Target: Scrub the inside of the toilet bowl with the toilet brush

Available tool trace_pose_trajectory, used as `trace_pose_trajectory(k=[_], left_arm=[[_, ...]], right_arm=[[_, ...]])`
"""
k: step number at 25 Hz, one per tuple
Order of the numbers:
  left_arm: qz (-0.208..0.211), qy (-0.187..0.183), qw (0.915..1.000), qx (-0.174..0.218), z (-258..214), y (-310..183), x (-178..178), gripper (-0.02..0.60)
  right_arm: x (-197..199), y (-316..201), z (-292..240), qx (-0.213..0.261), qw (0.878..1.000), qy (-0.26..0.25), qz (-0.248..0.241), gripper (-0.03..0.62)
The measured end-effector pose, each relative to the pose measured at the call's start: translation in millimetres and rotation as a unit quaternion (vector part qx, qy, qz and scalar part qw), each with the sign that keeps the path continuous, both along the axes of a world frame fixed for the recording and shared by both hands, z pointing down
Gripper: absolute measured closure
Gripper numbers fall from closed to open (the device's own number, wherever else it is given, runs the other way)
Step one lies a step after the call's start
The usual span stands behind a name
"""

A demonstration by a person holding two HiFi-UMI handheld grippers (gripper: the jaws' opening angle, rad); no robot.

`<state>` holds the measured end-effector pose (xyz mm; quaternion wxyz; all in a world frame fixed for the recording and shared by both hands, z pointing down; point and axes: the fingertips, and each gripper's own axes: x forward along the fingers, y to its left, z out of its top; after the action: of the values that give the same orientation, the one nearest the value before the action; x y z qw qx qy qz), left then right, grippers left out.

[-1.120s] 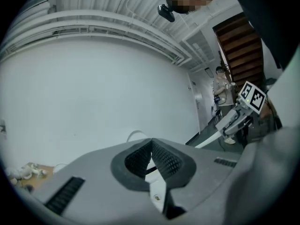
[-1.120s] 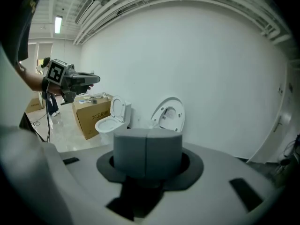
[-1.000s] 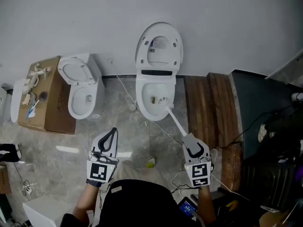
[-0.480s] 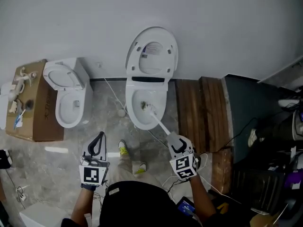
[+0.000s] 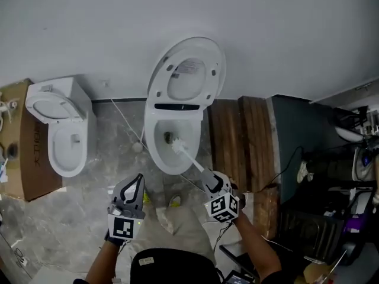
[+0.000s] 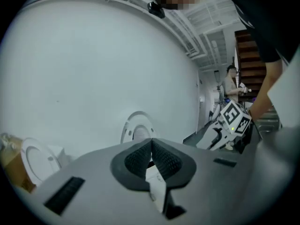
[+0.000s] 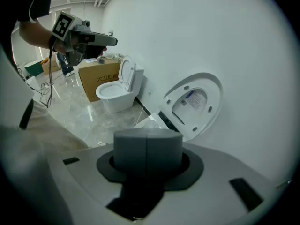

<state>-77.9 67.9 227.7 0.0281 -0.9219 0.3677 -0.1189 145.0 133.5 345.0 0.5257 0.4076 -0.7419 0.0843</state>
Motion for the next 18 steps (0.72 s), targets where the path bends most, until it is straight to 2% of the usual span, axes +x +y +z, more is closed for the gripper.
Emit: trace_pose_trajectory(k=[2,7,8,10,11,14,15,16,18], left_arm=[[-0.017,-0.002,0.9994,-0.029,34,-5,3,0.571],[-0.057,0.011,0.9963,-0.064,107,-34,19,0.571],[-0.066,0.024,0.9947,-0.075,123,-43,25,0.571],[-0.088,0.079,0.9858,-0.120,150,-62,45,0.571],[-0.082,0.085,0.9849,-0.127,160,-70,57,0.571],[-0.033,0.026,0.9944,-0.097,179,-85,80,0.571],[-0.032,0.016,0.9949,-0.094,185,-87,82,0.571],[-0.043,0.021,0.9935,-0.103,192,-88,83,0.571],[-0.087,0.057,0.9847,-0.140,206,-84,83,0.571]], right_arm=[[7,-15,38,-0.016,1.000,0.012,-0.014,0.444],[28,-59,142,-0.029,0.997,0.050,-0.048,0.444],[33,-70,163,-0.027,0.997,0.056,-0.049,0.445],[42,-92,199,-0.026,0.996,0.067,-0.045,0.445],[45,-100,216,-0.028,0.996,0.073,-0.045,0.445],[43,-116,263,-0.034,0.993,0.092,-0.070,0.445],[42,-122,277,-0.036,0.991,0.099,-0.081,0.445],[43,-129,290,-0.037,0.990,0.106,-0.091,0.445],[47,-144,309,-0.037,0.987,0.118,-0.105,0.445]])
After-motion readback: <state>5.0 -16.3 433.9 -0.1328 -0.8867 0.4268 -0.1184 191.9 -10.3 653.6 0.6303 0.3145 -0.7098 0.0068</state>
